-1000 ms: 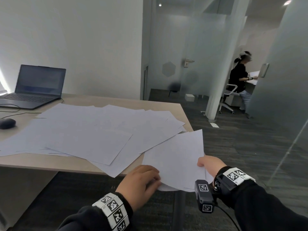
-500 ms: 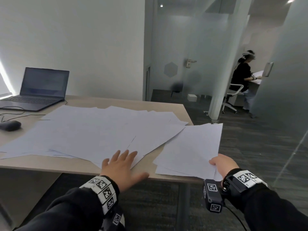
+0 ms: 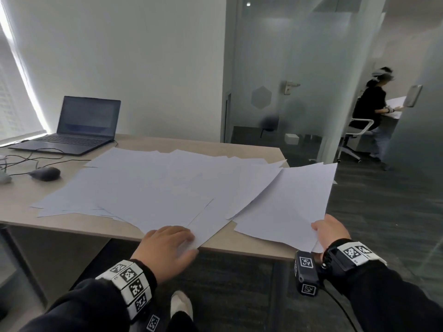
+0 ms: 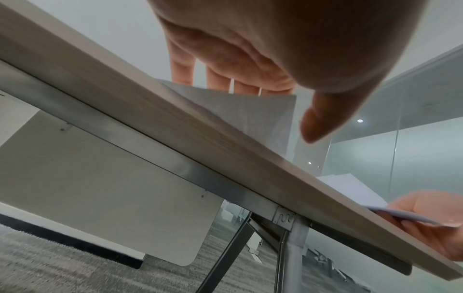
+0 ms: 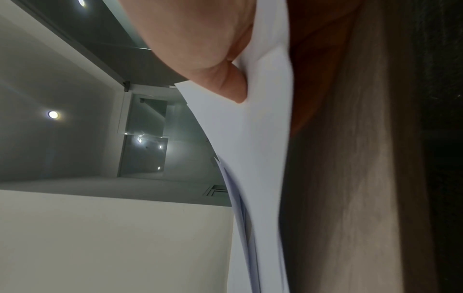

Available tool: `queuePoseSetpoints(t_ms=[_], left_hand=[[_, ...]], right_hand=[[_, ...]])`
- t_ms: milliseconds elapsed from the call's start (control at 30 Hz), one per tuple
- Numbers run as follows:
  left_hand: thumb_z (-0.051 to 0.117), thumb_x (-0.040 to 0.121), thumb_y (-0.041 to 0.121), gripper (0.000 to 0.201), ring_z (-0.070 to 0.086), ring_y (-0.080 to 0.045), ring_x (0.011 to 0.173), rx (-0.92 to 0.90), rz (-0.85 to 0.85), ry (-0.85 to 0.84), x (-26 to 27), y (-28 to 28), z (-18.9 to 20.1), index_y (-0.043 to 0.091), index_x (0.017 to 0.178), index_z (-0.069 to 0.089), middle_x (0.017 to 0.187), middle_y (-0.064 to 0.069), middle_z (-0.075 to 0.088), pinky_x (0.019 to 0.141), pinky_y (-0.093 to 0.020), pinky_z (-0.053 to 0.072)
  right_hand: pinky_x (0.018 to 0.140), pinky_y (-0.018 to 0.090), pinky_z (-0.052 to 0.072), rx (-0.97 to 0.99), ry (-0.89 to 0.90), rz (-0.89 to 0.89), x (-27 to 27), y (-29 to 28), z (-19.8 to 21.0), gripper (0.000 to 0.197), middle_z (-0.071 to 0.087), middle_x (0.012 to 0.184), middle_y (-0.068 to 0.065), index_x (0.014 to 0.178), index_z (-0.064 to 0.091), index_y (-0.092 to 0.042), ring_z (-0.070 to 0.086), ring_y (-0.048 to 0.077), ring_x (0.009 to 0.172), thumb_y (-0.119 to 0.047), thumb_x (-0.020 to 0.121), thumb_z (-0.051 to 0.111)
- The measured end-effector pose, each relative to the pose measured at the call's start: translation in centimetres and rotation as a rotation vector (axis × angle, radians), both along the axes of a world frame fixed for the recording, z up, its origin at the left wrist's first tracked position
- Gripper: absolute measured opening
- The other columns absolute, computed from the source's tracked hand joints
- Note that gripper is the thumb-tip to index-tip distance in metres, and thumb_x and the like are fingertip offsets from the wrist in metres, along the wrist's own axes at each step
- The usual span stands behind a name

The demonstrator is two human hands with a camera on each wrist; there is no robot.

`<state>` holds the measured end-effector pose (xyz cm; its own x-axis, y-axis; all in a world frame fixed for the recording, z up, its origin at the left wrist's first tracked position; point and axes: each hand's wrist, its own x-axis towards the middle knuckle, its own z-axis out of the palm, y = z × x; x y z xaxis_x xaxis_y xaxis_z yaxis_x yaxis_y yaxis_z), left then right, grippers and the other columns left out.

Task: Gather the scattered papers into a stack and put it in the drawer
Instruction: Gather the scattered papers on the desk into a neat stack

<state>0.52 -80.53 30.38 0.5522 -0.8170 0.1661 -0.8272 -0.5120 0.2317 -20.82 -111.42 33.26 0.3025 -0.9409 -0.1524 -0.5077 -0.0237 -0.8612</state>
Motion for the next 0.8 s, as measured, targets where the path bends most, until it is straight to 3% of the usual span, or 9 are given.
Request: queuePoseSetpoints(t_ms=[100, 200, 267, 367, 467, 600, 800], left_hand=[[0.030, 0.085, 0.075, 0.065, 0.025, -0.007, 0.144, 0.008, 0.088, 0.054, 0.5, -0.2, 0.3, 0.043, 0.140, 0.040, 0.156, 0.019, 0.028, 0.116, -0.043, 0.021], [0.036, 0.085, 0.066, 0.065, 0.020, -0.015, 0.147, 0.114, 0.222, 0.115, 1.1, -1.3, 0.8, 0.041, 0.145, 0.031, 0.159, 0.012, 0.024, 0.116, -0.048, 0.020], [0.037, 0.082, 0.058, 0.058, 0.034, -0.019, 0.139, 0.220, 0.227, 0.109, 1.1, -2.2, 1.5, 0.039, 0.136, 0.039, 0.149, 0.010, 0.039, 0.108, -0.050, 0.028], [0.044, 0.078, 0.050, 0.056, 0.043, -0.018, 0.128, 0.260, 0.201, 0.096, 0.5, -3.9, 2.9, 0.040, 0.133, 0.044, 0.141, 0.012, 0.045, 0.103, -0.048, 0.033], [0.051, 0.077, 0.048, 0.068, 0.037, -0.019, 0.136, 0.230, 0.135, 0.136, -0.2, -6.4, 4.2, 0.040, 0.143, 0.034, 0.151, 0.013, 0.035, 0.109, -0.048, 0.031], [0.050, 0.082, 0.047, 0.073, 0.029, -0.023, 0.143, 0.148, 0.092, 0.213, -0.4, -11.3, 5.0, 0.034, 0.150, 0.025, 0.159, 0.007, 0.025, 0.114, -0.049, 0.028], [0.056, 0.079, 0.037, 0.072, 0.050, -0.031, 0.122, 0.169, 0.171, 0.269, 0.2, -17.4, 4.1, 0.026, 0.145, 0.030, 0.138, -0.002, 0.049, 0.099, -0.043, 0.045]], right_hand=[[0.089, 0.040, 0.047, 0.010, -0.042, -0.009, 0.3, 0.4, 0.0, 0.023, 0.062, 0.115, 0.026, 0.109, 0.061, -0.003, 0.059, 0.033, 0.096, 0.000, 0.090, 0.048], [0.088, 0.035, 0.044, 0.019, -0.063, -0.010, 0.4, 1.0, 0.2, 0.036, 0.059, 0.126, 0.026, 0.126, 0.057, 0.001, 0.059, 0.036, 0.106, 0.001, 0.091, 0.049], [0.089, 0.035, 0.043, 0.031, -0.048, -0.004, 0.2, 1.3, 0.5, 0.030, 0.057, 0.123, 0.025, 0.120, 0.059, 0.008, 0.056, 0.038, 0.112, 0.002, 0.094, 0.046], [0.074, 0.035, 0.047, 0.040, -0.115, -0.024, -0.1, 1.3, 0.6, 0.019, 0.060, 0.102, 0.020, 0.103, 0.061, 0.001, 0.058, 0.033, 0.092, 0.002, 0.092, 0.046], [0.089, 0.052, 0.053, 0.076, -0.182, -0.037, -0.1, 0.6, -0.2, 0.020, 0.064, 0.102, 0.021, 0.083, 0.060, -0.014, 0.064, 0.039, 0.098, 0.001, 0.087, 0.047], [0.088, 0.053, 0.053, 0.128, -0.251, -0.020, -0.3, 0.9, 0.0, 0.023, 0.066, 0.101, 0.019, 0.089, 0.060, -0.015, 0.064, 0.038, 0.098, 0.002, 0.088, 0.045], [0.087, 0.054, 0.055, 0.202, -0.307, -0.017, -0.3, 0.8, -0.3, 0.032, 0.070, 0.097, 0.012, 0.088, 0.063, -0.022, 0.067, 0.035, 0.092, 0.004, 0.089, 0.043]])
